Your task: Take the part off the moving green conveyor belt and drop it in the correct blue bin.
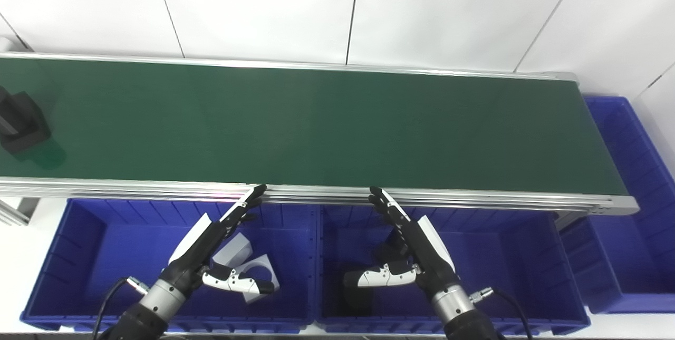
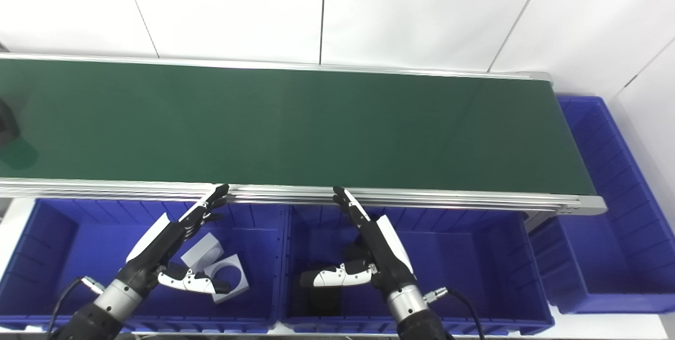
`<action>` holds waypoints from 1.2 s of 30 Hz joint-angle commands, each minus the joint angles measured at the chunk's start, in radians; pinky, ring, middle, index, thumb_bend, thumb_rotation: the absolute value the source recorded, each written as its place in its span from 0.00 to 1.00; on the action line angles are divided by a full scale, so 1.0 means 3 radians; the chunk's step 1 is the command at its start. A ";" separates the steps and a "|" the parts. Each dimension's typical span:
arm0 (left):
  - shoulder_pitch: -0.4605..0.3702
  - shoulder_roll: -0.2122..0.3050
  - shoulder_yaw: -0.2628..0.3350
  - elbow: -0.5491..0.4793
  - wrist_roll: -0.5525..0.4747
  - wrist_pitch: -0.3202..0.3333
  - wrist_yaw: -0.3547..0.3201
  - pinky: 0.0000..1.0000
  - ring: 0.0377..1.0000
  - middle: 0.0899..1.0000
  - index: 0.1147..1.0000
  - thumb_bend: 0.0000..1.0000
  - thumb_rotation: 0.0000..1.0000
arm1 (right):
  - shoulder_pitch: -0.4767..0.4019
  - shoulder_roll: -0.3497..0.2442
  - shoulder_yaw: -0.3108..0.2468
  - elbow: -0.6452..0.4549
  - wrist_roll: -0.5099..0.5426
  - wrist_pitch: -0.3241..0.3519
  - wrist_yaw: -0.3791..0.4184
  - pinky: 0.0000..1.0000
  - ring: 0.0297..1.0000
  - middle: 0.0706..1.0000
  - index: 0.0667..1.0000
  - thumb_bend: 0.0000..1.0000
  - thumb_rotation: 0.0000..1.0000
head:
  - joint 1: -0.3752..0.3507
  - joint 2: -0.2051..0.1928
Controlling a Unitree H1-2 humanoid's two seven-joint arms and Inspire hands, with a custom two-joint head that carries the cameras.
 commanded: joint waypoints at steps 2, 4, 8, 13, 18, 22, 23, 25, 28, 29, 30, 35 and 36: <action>-0.0053 0.0011 0.0025 -0.0057 -0.0030 -0.0109 0.0056 0.90 0.96 1.00 0.99 0.92 0.26 | -0.0024 0.0013 0.0001 -0.0060 0.0014 -0.0033 -0.0017 0.92 0.94 0.93 0.96 0.95 0.20 | 0.0002 0.0007; -0.0056 0.0014 0.0028 -0.0053 -0.0027 -0.0120 0.0059 0.89 0.95 0.99 0.99 0.92 0.26 | -0.0020 0.0028 -0.0005 -0.0069 0.0032 -0.0005 -0.0015 0.93 0.94 0.93 0.96 0.95 0.19 | -0.0002 0.0009; -0.0056 -0.0001 0.0038 -0.0046 -0.0019 -0.0129 0.0079 0.88 0.94 0.98 0.98 0.92 0.26 | -0.0025 0.0026 0.0000 -0.0053 0.0032 -0.0029 -0.0016 0.92 0.94 0.93 0.96 0.95 0.20 | 0.0004 -0.0002; -0.0043 -0.0002 0.0038 -0.0088 0.0034 -0.0102 0.0107 0.83 0.90 0.95 0.97 0.92 0.26 | -0.0031 0.0014 0.0004 -0.0036 0.0041 -0.0066 -0.0012 0.90 0.93 0.92 0.96 0.94 0.19 | 0.0004 -0.0002; -0.0036 -0.0005 0.0038 -0.0100 0.0082 -0.0113 0.0125 0.82 0.89 0.94 0.97 0.91 0.26 | -0.0021 0.0016 0.0006 -0.0071 0.0029 -0.0020 -0.0005 0.91 0.93 0.92 0.96 0.94 0.19 | 0.0005 -0.0002; -0.0027 -0.0010 0.0038 -0.0125 0.0103 -0.0078 0.0147 0.82 0.89 0.94 0.97 0.92 0.27 | -0.0023 0.0011 0.0003 -0.0066 0.0040 -0.0017 0.0004 0.91 0.93 0.92 0.96 0.94 0.19 | 0.0007 0.0003; -0.0029 -0.0009 0.0035 -0.0122 0.0102 -0.0085 0.0150 0.83 0.89 0.94 0.97 0.92 0.27 | -0.0024 0.0009 0.0005 -0.0065 0.0031 -0.0016 0.0004 0.91 0.93 0.92 0.96 0.94 0.19 | 0.0007 0.0003; -0.0031 -0.0006 0.0031 -0.0122 0.0104 -0.0083 0.0153 0.83 0.89 0.94 0.97 0.92 0.27 | -0.0026 0.0007 0.0006 -0.0067 0.0020 -0.0017 0.0000 0.91 0.93 0.92 0.96 0.95 0.20 | 0.0007 0.0008; -0.0036 -0.0001 0.0026 -0.0119 0.0087 -0.0087 0.0141 0.84 0.89 0.94 0.97 0.91 0.27 | -0.0030 0.0007 0.0002 -0.0049 0.0029 -0.0052 -0.0007 0.91 0.93 0.92 0.96 0.95 0.20 | 0.0011 0.0007; -0.0036 -0.0004 0.0024 -0.0116 0.0084 -0.0089 0.0140 0.84 0.89 0.94 0.97 0.91 0.26 | -0.0028 0.0002 0.0000 -0.0051 0.0034 -0.0059 -0.0004 0.92 0.93 0.92 0.96 0.94 0.19 | 0.0113 0.0003; -0.0036 -0.0006 0.0023 -0.0116 0.0094 -0.0085 0.0143 0.84 0.90 0.94 0.97 0.91 0.26 | -0.0027 -0.0004 -0.0003 -0.0055 0.0048 -0.0055 0.0006 0.92 0.93 0.92 0.96 0.94 0.19 | 0.0113 0.0003; -0.0011 -0.0093 -0.0024 -0.0082 0.0084 -0.0096 0.0156 0.84 0.89 0.93 0.96 0.91 0.25 | 0.0038 -0.0088 -0.0058 -0.0092 0.0162 -0.0068 0.0054 0.94 0.94 0.93 0.96 0.93 0.17 | 0.0992 -0.0184; -0.0003 -0.0122 -0.0043 -0.0069 0.0076 -0.0094 0.0156 0.83 0.88 0.92 0.95 0.92 0.25 | 0.0059 -0.0120 -0.0076 -0.0098 0.0198 -0.0100 0.0066 0.96 0.95 0.93 0.97 0.91 0.15 | 0.1092 -0.0217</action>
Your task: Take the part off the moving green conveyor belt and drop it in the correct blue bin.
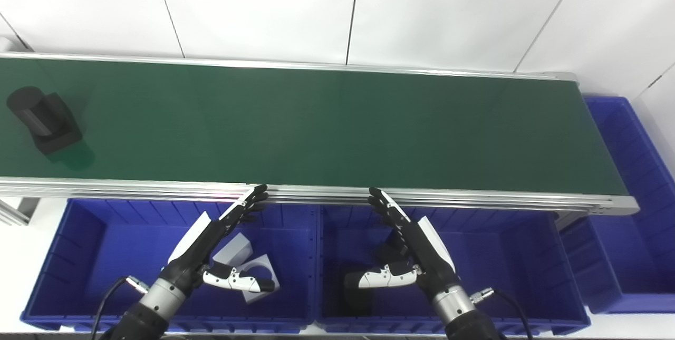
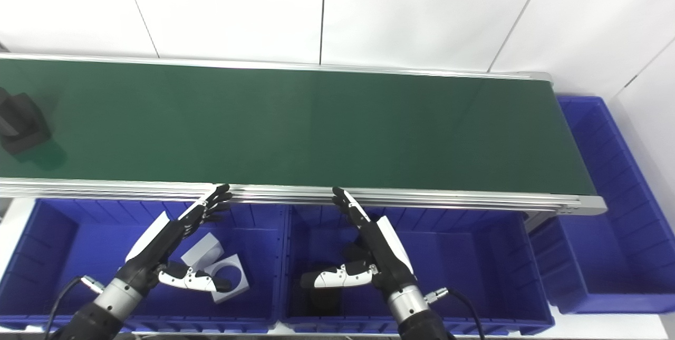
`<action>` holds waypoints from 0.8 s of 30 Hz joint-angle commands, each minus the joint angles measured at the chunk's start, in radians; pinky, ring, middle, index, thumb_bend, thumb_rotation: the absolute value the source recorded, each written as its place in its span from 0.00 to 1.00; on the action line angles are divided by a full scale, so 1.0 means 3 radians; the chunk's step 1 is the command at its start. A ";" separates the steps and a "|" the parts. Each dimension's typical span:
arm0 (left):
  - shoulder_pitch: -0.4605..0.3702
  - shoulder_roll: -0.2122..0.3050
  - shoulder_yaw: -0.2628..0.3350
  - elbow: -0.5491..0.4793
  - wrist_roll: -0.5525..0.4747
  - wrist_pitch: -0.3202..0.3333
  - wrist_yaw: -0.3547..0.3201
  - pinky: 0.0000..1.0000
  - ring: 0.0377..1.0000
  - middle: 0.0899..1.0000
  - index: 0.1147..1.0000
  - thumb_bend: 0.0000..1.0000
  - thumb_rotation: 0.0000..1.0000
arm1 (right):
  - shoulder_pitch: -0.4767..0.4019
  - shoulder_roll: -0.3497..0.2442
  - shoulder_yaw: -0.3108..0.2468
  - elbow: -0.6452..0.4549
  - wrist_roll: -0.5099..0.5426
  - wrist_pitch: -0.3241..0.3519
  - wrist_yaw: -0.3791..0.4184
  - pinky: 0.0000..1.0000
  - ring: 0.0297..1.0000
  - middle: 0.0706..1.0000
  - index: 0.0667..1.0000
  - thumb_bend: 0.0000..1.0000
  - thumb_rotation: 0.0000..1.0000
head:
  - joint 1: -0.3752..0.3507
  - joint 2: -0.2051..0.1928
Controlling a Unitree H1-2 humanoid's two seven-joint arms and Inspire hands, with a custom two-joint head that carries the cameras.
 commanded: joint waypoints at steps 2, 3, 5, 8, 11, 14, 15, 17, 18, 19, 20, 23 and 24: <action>0.0008 -0.0119 -0.0060 -0.0017 -0.0034 -0.0092 0.0066 0.80 0.87 0.92 0.94 0.93 0.25 | 0.0066 -0.0117 -0.0076 -0.0118 0.0156 -0.0144 0.0049 0.96 0.96 0.94 0.97 0.89 0.11 | 0.0438 -0.0175; 0.0014 -0.0143 -0.0070 -0.0004 -0.0006 -0.0096 0.0084 0.74 0.86 0.92 0.94 0.93 0.25 | 0.0082 -0.0138 -0.0091 -0.0133 0.0189 -0.0150 0.0062 0.96 0.97 0.94 0.98 0.88 0.11 | 0.0495 -0.0211; 0.0012 -0.0176 -0.0085 0.0033 0.0064 -0.0129 0.0125 0.67 0.85 0.92 0.93 0.94 0.25 | 0.0096 -0.0176 -0.0102 -0.0142 0.0229 -0.0170 0.0073 0.97 0.98 0.95 0.98 0.89 0.10 | 0.0618 -0.0324; -0.0004 -0.0197 -0.0107 0.0084 0.0199 -0.0159 0.0187 0.65 0.82 0.90 0.91 0.96 0.26 | 0.0081 -0.0249 -0.0094 -0.0084 0.0195 -0.0258 0.0064 0.97 0.97 0.95 0.98 0.88 0.06 | 0.0658 -0.0426; -0.0015 -0.0217 -0.0114 0.0134 0.0250 -0.0209 0.0252 0.64 0.81 0.89 0.90 0.98 0.26 | 0.0082 -0.0260 -0.0097 -0.0083 0.0195 -0.0200 0.0054 0.98 0.97 0.95 0.98 0.89 0.04 | 0.0661 -0.0464; -0.0018 -0.0226 -0.0126 0.0131 0.0285 -0.0175 0.0281 0.65 0.81 0.88 0.89 1.00 0.26 | 0.0088 -0.0266 -0.0098 -0.0119 0.0204 -0.0136 0.0066 0.98 0.97 0.96 0.99 0.90 0.01 | 0.0631 -0.0487; -0.0019 -0.0226 -0.0129 0.0132 0.0298 -0.0168 0.0290 0.65 0.81 0.88 0.89 1.00 0.27 | 0.0091 -0.0263 -0.0101 -0.0115 0.0223 -0.0140 0.0069 0.99 0.98 0.96 0.99 0.90 0.01 | 0.0630 -0.0493; -0.0029 -0.0225 -0.0136 0.0165 0.0308 -0.0203 0.0307 0.65 0.80 0.88 0.89 1.00 0.27 | 0.0092 -0.0265 -0.0099 -0.0111 0.0213 -0.0147 0.0066 0.98 0.97 0.96 0.99 0.91 0.01 | 0.0624 -0.0505; -0.0037 -0.0225 -0.0143 0.0195 0.0306 -0.0228 0.0320 0.65 0.80 0.88 0.89 1.00 0.27 | 0.0093 -0.0268 -0.0098 -0.0104 0.0209 -0.0155 0.0064 0.98 0.97 0.96 0.99 0.91 0.01 | 0.0634 -0.0561; -0.0043 -0.0225 -0.0148 0.0216 0.0304 -0.0245 0.0330 0.64 0.80 0.88 0.89 1.00 0.27 | 0.0093 -0.0269 -0.0098 -0.0099 0.0207 -0.0160 0.0063 0.98 0.97 0.96 0.98 0.90 0.01 | 0.0634 -0.0561; -0.0048 -0.0226 -0.0158 0.0229 0.0334 -0.0257 0.0358 0.64 0.80 0.88 0.89 1.00 0.27 | 0.0091 -0.0272 -0.0103 -0.0079 0.0223 -0.0184 0.0064 0.98 0.97 0.95 0.98 0.90 0.01 | 0.0657 -0.0586; -0.0045 -0.0232 -0.0177 0.0228 0.0349 -0.0232 0.0374 0.59 0.77 0.88 0.89 1.00 0.28 | 0.0085 -0.0282 -0.0116 -0.0021 0.0239 -0.0261 0.0049 0.98 0.97 0.95 0.98 0.90 0.00 | 0.0741 -0.0640; -0.0044 -0.0233 -0.0180 0.0225 0.0348 -0.0222 0.0376 0.60 0.78 0.88 0.89 1.00 0.28 | 0.0087 -0.0283 -0.0119 -0.0018 0.0249 -0.0261 0.0049 0.98 0.97 0.95 0.98 0.91 0.00 | 0.0753 -0.0642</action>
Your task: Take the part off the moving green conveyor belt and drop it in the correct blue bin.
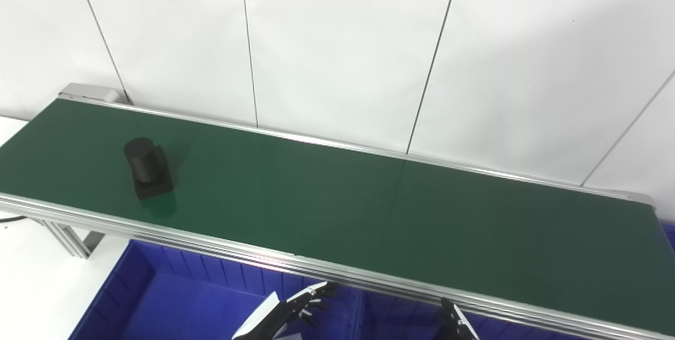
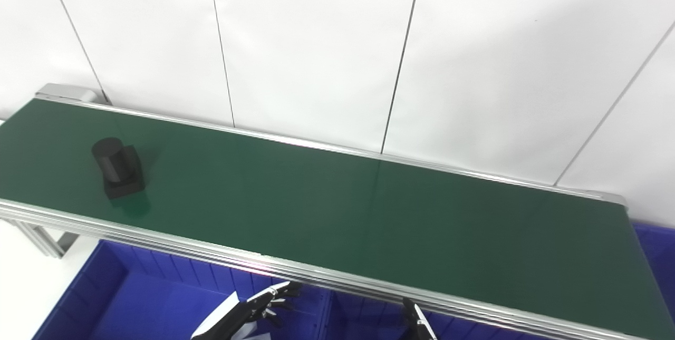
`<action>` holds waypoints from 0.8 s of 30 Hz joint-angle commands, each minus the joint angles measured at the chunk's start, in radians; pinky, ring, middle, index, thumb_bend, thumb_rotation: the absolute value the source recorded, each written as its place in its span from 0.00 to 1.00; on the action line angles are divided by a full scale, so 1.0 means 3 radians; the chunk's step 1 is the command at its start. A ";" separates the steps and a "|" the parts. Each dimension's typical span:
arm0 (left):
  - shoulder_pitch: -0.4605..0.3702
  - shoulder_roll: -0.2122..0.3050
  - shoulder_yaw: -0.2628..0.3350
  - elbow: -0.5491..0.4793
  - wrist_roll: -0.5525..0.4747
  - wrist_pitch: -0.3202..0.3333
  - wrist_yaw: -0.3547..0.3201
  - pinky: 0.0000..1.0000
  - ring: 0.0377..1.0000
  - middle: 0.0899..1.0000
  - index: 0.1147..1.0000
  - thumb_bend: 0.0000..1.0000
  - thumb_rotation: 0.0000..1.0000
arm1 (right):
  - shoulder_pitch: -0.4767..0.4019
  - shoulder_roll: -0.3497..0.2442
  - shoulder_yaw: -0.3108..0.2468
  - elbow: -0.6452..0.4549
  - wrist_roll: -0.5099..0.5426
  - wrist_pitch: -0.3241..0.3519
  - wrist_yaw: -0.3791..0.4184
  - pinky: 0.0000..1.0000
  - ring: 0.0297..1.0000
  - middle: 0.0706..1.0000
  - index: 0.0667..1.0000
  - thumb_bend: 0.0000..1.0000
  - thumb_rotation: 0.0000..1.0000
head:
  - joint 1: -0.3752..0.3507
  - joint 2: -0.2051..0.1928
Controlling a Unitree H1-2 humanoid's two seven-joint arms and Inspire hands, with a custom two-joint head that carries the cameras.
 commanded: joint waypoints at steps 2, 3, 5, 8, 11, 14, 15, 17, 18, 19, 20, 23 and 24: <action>-0.0058 -0.0010 -0.0020 -0.0057 0.0048 -0.0122 0.0080 0.63 0.79 0.88 0.89 1.00 0.27 | -0.0018 -0.0028 -0.0033 -0.0035 0.0060 -0.0193 0.0007 0.99 0.97 0.96 0.98 0.91 0.00 | 0.0099 -0.0037; -0.0061 -0.0016 -0.0026 -0.0050 0.0055 -0.0133 0.0089 0.64 0.79 0.88 0.88 1.00 0.27 | -0.0016 -0.0035 -0.0037 -0.0034 0.0064 -0.0188 0.0009 0.99 0.97 0.96 0.99 0.91 0.00 | 0.0163 -0.0054; -0.0063 -0.0028 -0.0035 -0.0043 0.0087 -0.0133 0.0110 0.65 0.79 0.87 0.88 1.00 0.27 | -0.0013 -0.0049 -0.0048 -0.0023 0.0086 -0.0204 0.0010 0.99 0.98 0.96 0.99 0.90 0.00 | 0.0251 -0.0066; -0.0055 -0.0035 -0.0038 -0.0077 0.0100 -0.0052 0.0096 0.65 0.79 0.87 0.88 1.00 0.27 | -0.0009 -0.0051 -0.0062 0.0018 0.0154 -0.0263 0.0013 1.00 0.99 0.96 1.00 0.89 0.00 | 0.0255 -0.0069; -0.0054 -0.0025 -0.0037 -0.0095 0.0088 -0.0017 0.0083 0.66 0.80 0.87 0.87 1.00 0.27 | -0.0027 -0.0040 -0.0069 0.0113 0.0179 -0.0350 -0.0007 1.00 0.99 0.96 0.99 0.90 0.00 | 0.0197 -0.0065; -0.0058 -0.0028 -0.0032 -0.0090 0.0079 -0.0025 0.0092 0.65 0.79 0.87 0.87 1.00 0.27 | -0.0025 -0.0035 -0.0068 0.0070 0.0196 -0.0266 0.0008 1.00 1.00 0.96 0.99 0.90 0.00 | 0.0163 -0.0053; -0.0058 -0.0031 -0.0030 -0.0086 0.0076 -0.0032 0.0096 0.65 0.78 0.87 0.87 1.00 0.27 | -0.0021 -0.0041 -0.0061 0.0028 0.0175 -0.0214 0.0015 1.00 1.00 0.96 0.99 0.90 0.00 | 0.0154 -0.0043; -0.0054 -0.0030 -0.0028 -0.0091 0.0070 -0.0021 0.0093 0.64 0.78 0.86 0.88 1.00 0.27 | -0.0010 -0.0043 -0.0052 -0.0028 0.0149 -0.0165 0.0015 1.00 1.00 0.96 0.99 0.89 0.00 | 0.0123 -0.0032; -0.0055 -0.0028 -0.0027 -0.0089 0.0066 -0.0015 0.0090 0.64 0.78 0.86 0.88 1.00 0.27 | -0.0005 -0.0037 -0.0051 -0.0051 0.0150 -0.0133 0.0017 1.00 1.00 0.96 0.99 0.88 0.00 | 0.0088 -0.0028; -0.0057 -0.0027 -0.0026 -0.0081 0.0064 -0.0028 0.0091 0.63 0.77 0.86 0.88 1.00 0.27 | 0.0000 -0.0028 -0.0052 -0.0064 0.0150 -0.0117 0.0013 1.00 1.00 0.96 0.99 0.88 0.00 | 0.0088 -0.0028; -0.0061 -0.0026 -0.0026 -0.0066 0.0065 -0.0053 0.0098 0.64 0.78 0.87 0.88 1.00 0.28 | 0.0002 -0.0022 -0.0053 -0.0065 0.0148 -0.0115 0.0007 1.00 1.00 0.96 0.99 0.88 0.00 | 0.0062 -0.0019; -0.0069 -0.0032 -0.0024 -0.0018 0.0042 -0.0116 0.0113 0.64 0.79 0.87 0.89 1.00 0.28 | -0.0002 -0.0024 -0.0047 -0.0047 0.0123 -0.0163 -0.0004 0.99 1.00 0.95 0.98 0.89 0.00 | 0.0049 -0.0024; -0.0070 -0.0031 -0.0026 -0.0015 0.0039 -0.0118 0.0113 0.64 0.79 0.87 0.89 1.00 0.28 | -0.0005 -0.0028 -0.0045 -0.0044 0.0117 -0.0179 -0.0002 0.99 1.00 0.96 0.98 0.89 0.00 | 0.0049 -0.0024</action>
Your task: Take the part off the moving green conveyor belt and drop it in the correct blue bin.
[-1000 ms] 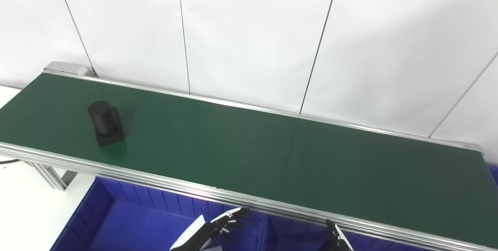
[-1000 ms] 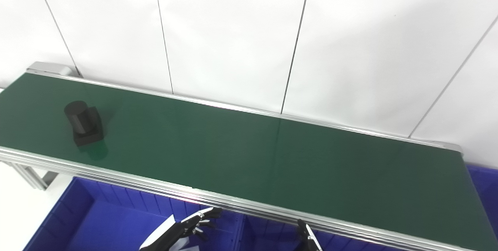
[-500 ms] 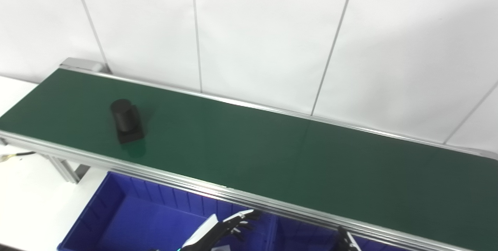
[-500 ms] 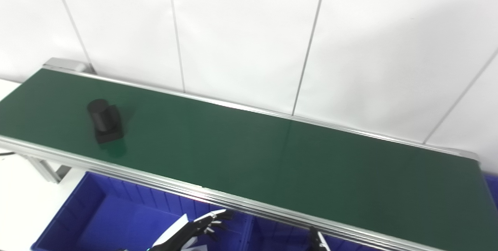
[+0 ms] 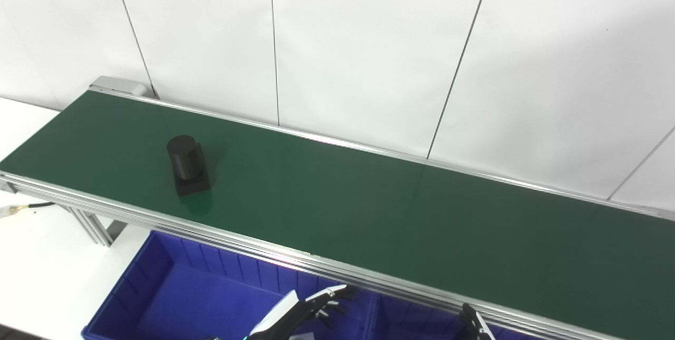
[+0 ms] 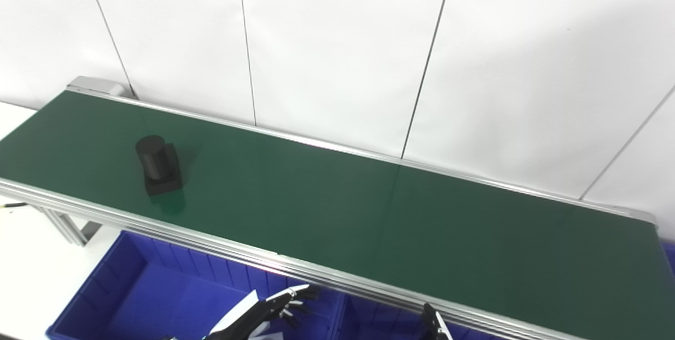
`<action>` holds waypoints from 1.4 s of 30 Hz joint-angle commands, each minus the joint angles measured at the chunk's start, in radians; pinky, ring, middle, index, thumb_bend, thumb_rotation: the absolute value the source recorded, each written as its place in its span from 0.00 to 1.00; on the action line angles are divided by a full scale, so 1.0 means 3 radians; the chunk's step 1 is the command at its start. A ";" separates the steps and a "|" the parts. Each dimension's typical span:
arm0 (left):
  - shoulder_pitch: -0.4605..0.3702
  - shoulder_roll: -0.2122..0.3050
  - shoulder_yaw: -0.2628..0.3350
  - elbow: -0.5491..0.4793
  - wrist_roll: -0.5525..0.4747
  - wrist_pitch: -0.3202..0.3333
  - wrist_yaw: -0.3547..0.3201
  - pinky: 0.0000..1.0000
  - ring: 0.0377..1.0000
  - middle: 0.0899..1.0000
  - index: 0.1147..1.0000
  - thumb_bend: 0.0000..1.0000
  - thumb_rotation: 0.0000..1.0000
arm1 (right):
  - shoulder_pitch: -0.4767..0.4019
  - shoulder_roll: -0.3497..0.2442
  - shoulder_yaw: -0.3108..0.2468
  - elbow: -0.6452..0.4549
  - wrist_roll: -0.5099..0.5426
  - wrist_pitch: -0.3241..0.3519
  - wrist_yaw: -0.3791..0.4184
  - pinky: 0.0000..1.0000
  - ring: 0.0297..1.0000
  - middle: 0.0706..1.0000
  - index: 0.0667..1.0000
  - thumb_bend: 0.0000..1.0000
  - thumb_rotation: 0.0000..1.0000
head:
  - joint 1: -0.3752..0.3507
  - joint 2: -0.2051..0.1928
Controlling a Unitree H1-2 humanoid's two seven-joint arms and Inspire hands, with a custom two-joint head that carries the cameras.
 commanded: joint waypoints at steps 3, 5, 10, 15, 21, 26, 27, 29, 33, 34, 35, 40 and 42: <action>-0.0067 0.0012 -0.0003 -0.0061 0.0003 -0.0135 0.0063 0.65 0.79 0.87 0.89 1.00 0.28 | -0.0014 -0.0001 -0.0011 -0.0080 -0.0021 -0.0100 -0.0006 0.99 0.99 0.96 0.99 0.89 0.00 | 0.0003 0.0000; -0.0063 0.0015 -0.0006 -0.0081 0.0011 -0.0111 0.0054 0.65 0.79 0.87 0.89 1.00 0.29 | -0.0008 0.0009 -0.0021 -0.0075 -0.0006 -0.0120 -0.0016 1.00 0.98 0.96 0.99 0.89 0.00 | 0.0003 -0.0005; -0.0080 0.0007 -0.0014 -0.0021 -0.0017 -0.0145 0.0054 0.63 0.79 0.87 0.89 1.00 0.29 | -0.0002 0.0021 -0.0059 -0.0032 0.0081 -0.0196 -0.0025 0.99 0.99 0.96 0.99 0.89 0.00 | 0.0017 -0.0021; -0.0078 -0.0013 -0.0017 -0.0023 -0.0031 -0.0115 0.0046 0.63 0.79 0.87 0.89 1.00 0.28 | -0.0001 0.0023 -0.0083 -0.0013 0.0145 -0.0288 -0.0017 0.99 0.99 0.95 0.99 0.88 0.00 | 0.0068 -0.0041; -0.0073 -0.0053 -0.0029 -0.0064 0.0050 -0.0051 0.0078 0.66 0.79 0.87 0.88 1.00 0.28 | -0.0012 0.0002 -0.0113 0.0064 0.0182 -0.0399 -0.0014 0.97 0.97 0.95 0.99 0.88 0.00 | 0.0329 -0.0100; -0.0082 -0.0058 -0.0033 -0.0052 0.0010 -0.0033 0.0049 0.68 0.80 0.87 0.87 1.00 0.22 | -0.0062 -0.0028 -0.0140 0.0348 0.0148 -0.0748 -0.0044 0.99 0.96 0.96 1.00 0.92 0.00 | 0.0319 -0.0106; -0.0082 -0.0056 -0.0032 -0.0053 0.0012 -0.0030 0.0050 0.68 0.80 0.87 0.87 1.00 0.22 | -0.0060 -0.0024 -0.0142 0.0353 0.0143 -0.0755 -0.0047 0.99 0.96 0.96 1.00 0.92 0.00 | 0.0311 -0.0104; -0.0080 -0.0050 -0.0029 -0.0057 0.0025 -0.0029 0.0058 0.68 0.80 0.86 0.86 1.00 0.22 | -0.0066 -0.0013 -0.0141 0.0388 0.0135 -0.0781 -0.0054 1.00 0.95 0.96 1.00 0.93 0.00 | 0.0284 -0.0104; -0.0080 -0.0048 -0.0025 -0.0061 0.0031 -0.0045 0.0069 0.68 0.80 0.87 0.87 1.00 0.24 | -0.0089 -0.0017 -0.0134 0.0429 0.0046 -0.0864 -0.0079 0.92 0.93 0.93 0.98 0.94 0.00 | 0.0268 -0.0099; -0.0081 -0.0049 -0.0025 -0.0059 0.0035 -0.0048 0.0072 0.69 0.80 0.87 0.87 1.00 0.25 | -0.0092 -0.0014 -0.0137 0.0437 0.0051 -0.0874 -0.0076 0.92 0.93 0.93 0.98 0.94 0.00 | 0.0258 -0.0096; -0.0082 -0.0049 -0.0026 -0.0058 0.0038 -0.0050 0.0072 0.69 0.80 0.87 0.87 1.00 0.25 | -0.0093 -0.0009 -0.0141 0.0443 0.0069 -0.0873 -0.0068 0.92 0.93 0.93 0.97 0.94 0.00 | 0.0255 -0.0098; -0.0105 -0.0060 -0.0031 0.0003 0.0036 -0.0104 0.0088 0.68 0.79 0.86 0.87 1.00 0.27 | -0.0099 -0.0037 -0.0134 0.0443 0.0126 -0.0815 0.0006 0.97 0.97 0.96 0.99 0.89 0.00 | 0.0244 -0.0105; -0.0112 -0.0073 -0.0033 0.0021 0.0040 -0.0116 0.0101 0.68 0.79 0.86 0.87 1.00 0.27 | -0.0082 -0.0022 -0.0150 0.0390 0.0153 -0.0807 -0.0001 0.97 0.96 0.95 0.99 0.89 0.00 | 0.0252 -0.0112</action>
